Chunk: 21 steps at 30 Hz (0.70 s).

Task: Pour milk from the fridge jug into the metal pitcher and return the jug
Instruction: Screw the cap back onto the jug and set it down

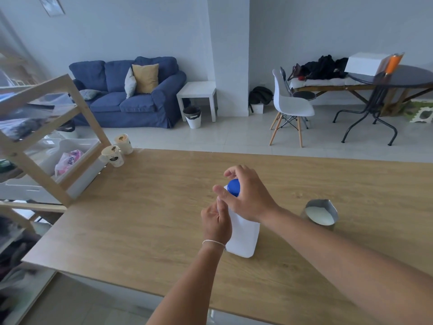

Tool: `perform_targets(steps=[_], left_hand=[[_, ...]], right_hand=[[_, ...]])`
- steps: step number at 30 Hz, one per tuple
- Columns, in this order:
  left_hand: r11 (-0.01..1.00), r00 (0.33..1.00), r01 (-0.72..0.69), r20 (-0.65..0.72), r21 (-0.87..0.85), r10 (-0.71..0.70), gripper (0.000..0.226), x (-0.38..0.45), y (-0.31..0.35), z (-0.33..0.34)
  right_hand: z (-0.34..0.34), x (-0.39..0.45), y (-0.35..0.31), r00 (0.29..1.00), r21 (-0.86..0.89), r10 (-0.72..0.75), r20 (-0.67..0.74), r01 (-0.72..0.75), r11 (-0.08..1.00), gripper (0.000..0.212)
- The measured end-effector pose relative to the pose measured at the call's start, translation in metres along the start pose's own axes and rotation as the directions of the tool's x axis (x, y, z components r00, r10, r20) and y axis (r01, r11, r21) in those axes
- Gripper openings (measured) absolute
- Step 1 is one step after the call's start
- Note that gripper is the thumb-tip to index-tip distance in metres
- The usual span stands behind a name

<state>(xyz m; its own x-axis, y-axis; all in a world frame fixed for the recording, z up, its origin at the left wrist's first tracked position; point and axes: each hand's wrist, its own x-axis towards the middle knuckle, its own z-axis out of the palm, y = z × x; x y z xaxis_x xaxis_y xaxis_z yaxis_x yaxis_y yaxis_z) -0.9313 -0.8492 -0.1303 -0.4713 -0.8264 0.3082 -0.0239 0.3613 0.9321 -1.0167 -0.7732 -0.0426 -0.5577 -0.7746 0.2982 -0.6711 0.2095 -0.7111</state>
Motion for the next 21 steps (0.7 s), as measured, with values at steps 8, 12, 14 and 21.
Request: perform_targets(steps=[8, 12, 14, 21], left_hand=[[0.999, 1.0, -0.015, -0.02, 0.048, 0.016, 0.052, 0.0, 0.001, -0.002], [0.996, 1.0, -0.015, -0.016, 0.088, 0.017, 0.057, 0.0, -0.002, -0.004], [0.995, 0.999, -0.043, -0.009, 0.095, 0.044, 0.056, -0.001, -0.002, -0.005], [0.997, 1.0, -0.015, 0.006, 0.082, 0.014, 0.058, -0.003, 0.0, -0.008]], right_hand=[[-0.032, -0.014, 0.015, 0.967, 0.101, -0.06, 0.246, 0.036, 0.994, 0.052], [-0.03, -0.011, 0.006, 0.995, -0.034, -0.074, 0.062, 0.077, 0.996, 0.036], [-0.025, -0.015, 0.003, 0.997, -0.083, -0.076, -0.029, 0.074, 0.994, 0.038], [-0.029, -0.002, -0.001, 0.999, -0.108, 0.049, 0.009, -0.047, 0.993, 0.045]])
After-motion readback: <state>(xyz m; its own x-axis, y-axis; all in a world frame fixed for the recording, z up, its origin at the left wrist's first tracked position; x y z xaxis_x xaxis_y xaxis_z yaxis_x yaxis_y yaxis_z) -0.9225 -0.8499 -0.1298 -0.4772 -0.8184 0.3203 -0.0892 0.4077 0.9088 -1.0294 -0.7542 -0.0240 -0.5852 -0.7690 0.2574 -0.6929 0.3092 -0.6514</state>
